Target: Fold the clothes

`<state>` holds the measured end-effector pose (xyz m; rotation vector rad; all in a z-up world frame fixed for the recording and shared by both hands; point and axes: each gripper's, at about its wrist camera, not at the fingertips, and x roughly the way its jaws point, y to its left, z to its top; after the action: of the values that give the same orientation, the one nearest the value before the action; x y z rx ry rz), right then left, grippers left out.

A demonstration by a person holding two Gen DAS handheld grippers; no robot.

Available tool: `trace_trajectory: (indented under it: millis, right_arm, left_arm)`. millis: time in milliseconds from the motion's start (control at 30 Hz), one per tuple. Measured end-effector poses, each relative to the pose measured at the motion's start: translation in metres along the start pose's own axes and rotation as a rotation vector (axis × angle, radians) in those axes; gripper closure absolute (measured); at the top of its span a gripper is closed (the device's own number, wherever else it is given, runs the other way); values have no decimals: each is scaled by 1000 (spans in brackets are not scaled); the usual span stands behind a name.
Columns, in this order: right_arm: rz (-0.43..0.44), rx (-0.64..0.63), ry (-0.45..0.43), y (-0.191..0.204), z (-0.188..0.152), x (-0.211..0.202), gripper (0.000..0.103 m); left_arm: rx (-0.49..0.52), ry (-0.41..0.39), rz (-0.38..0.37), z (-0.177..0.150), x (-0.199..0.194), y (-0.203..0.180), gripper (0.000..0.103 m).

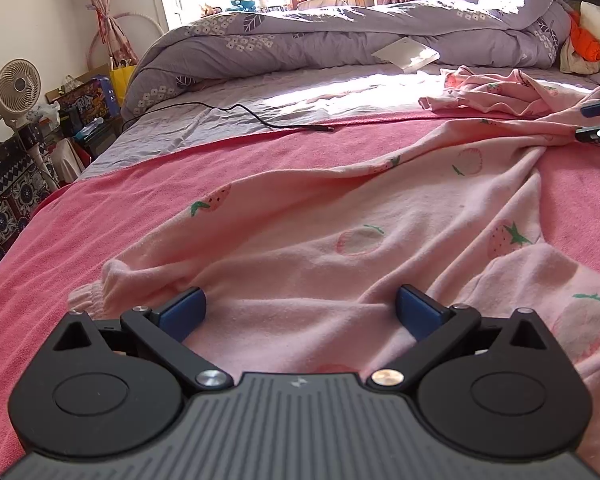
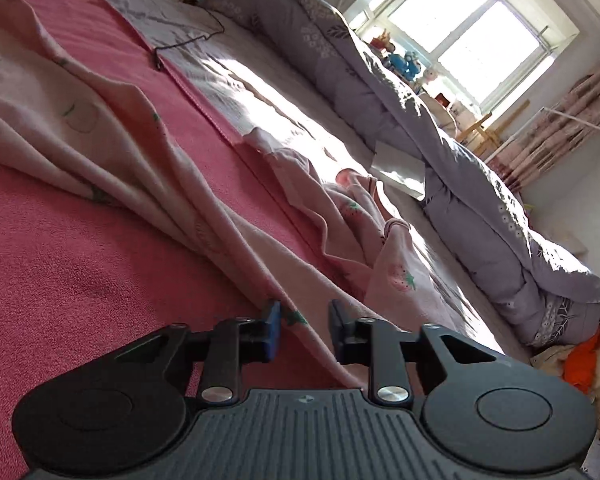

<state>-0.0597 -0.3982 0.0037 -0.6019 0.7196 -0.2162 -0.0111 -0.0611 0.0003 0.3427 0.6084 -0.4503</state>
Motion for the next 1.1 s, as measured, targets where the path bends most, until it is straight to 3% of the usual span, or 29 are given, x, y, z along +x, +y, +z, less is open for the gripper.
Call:
trace_trajectory:
  millis: [300, 433, 567, 633, 667, 700, 733, 767, 800, 833, 900, 1000, 1100]
  right_arm:
    - [-88, 172, -38, -50, 44, 28, 98]
    - [-90, 198, 24, -45, 53, 71, 96]
    - [-87, 163, 158, -14, 45, 117, 86]
    - [-148, 119, 132, 0, 48, 112, 81]
    - [-145, 116, 126, 1, 52, 107, 67]
    - [-126, 120, 89, 2, 58, 95, 57]
    - [-106, 124, 51, 2, 64, 83, 38]
    - [-86, 128, 13, 3, 71, 71, 30]
    - [-66, 132, -24, 3, 77, 58, 30]
    - [7, 120, -69, 6, 85, 45, 30]
    - [156, 93, -160, 13, 101, 17, 30]
    - [333, 25, -255, 39, 119, -2, 30]
    - [457, -43, -310, 81, 140, -11, 30]
  left_arm:
    - [10, -15, 11, -1, -1, -2, 0]
    - [17, -20, 17, -1, -2, -4, 0]
    - [24, -30, 26, -1, -3, -5, 0]
    - [25, -55, 38, -2, -9, -5, 0]
    - [20, -76, 46, -2, -15, -5, 0]
    - [7, -102, 43, -3, -26, -2, 0]
    - [-24, -132, -11, -3, -44, 6, 0]
    - [-58, -170, -68, -4, -62, 17, 0]
    - [-93, -208, -124, -5, -79, 29, 0]
    - [-117, -261, -136, -7, -95, 42, 0]
    - [-124, -345, -111, -9, -119, 67, 0]
    - [-9, -278, 5, 6, -93, 93, 0]
    - [-66, -104, -54, 15, -29, 119, 0]
